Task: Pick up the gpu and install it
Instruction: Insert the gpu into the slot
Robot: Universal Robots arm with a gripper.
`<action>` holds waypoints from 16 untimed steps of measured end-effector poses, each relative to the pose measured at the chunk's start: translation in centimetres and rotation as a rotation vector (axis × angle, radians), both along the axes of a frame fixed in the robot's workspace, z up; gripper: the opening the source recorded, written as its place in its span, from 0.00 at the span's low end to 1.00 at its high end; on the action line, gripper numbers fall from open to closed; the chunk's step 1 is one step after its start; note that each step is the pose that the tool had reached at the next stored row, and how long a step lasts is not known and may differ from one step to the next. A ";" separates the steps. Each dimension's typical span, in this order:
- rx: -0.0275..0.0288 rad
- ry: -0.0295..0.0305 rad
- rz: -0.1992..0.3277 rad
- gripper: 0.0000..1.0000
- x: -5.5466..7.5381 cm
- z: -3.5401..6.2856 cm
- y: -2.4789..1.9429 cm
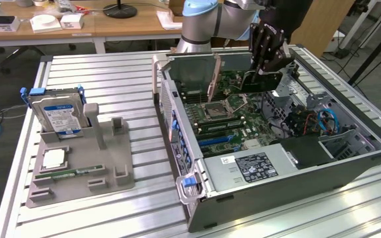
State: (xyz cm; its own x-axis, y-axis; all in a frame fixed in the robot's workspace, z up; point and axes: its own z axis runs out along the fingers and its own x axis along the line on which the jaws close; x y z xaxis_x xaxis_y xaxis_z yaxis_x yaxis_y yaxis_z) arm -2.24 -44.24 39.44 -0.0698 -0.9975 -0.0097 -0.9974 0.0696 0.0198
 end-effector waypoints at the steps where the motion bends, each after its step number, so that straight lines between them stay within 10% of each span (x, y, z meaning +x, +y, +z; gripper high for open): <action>1: 0.0001 -0.0002 0.000 0.26 0.0 -0.06 0.00; 16: 0.0000 -0.0007 0.000 0.26 0.0 -0.94 0.00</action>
